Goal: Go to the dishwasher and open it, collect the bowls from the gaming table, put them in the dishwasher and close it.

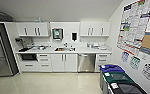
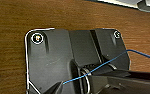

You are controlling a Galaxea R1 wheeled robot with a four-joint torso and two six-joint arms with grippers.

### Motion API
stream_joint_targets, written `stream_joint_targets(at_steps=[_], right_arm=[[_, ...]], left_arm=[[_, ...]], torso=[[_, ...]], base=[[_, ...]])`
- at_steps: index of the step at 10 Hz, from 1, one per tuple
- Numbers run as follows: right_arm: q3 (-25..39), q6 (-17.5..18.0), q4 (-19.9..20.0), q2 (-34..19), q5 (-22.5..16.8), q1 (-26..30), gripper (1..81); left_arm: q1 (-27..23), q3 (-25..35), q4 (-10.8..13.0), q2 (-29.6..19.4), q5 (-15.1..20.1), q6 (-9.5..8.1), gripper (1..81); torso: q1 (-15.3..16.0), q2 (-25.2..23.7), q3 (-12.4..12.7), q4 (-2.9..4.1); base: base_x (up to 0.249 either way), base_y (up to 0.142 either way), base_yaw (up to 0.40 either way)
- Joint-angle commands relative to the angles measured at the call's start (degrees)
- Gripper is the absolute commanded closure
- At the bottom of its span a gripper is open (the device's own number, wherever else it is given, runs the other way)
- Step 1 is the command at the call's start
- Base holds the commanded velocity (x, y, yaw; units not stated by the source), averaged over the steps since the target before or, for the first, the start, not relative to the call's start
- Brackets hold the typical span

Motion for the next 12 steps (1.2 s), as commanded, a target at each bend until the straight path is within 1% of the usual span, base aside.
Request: stream_joint_targets(at_steps=[1, 6, 12], right_arm=[[1.09, -0.28, -0.34, -1.10, -3.81, 2.81, 1.0], [0.83, -0.28, -0.34, -1.01, -3.81, 2.81, 1.0], [0.83, -0.27, -0.25, -1.19, -3.72, 2.63, 1.0]], left_arm=[[-2.77, 0.67, 0.55, -1.05, 3.02, -0.06, 1.0], [-2.77, 0.67, 0.55, -1.13, 3.11, -0.06, 1.0], [-2.77, 0.67, 0.38, -0.96, 3.02, -0.06, 1.0]], torso=[[0.00, 0.00, 0.00, 0.00], [-0.02, 0.02, 0.00, 0.00], [-0.09, 0.00, 0.00, 0.00]], base=[[0.204, -0.097, 0.000], [0.146, -0.073, 0.000], [0.117, 0.000, 0.000]])
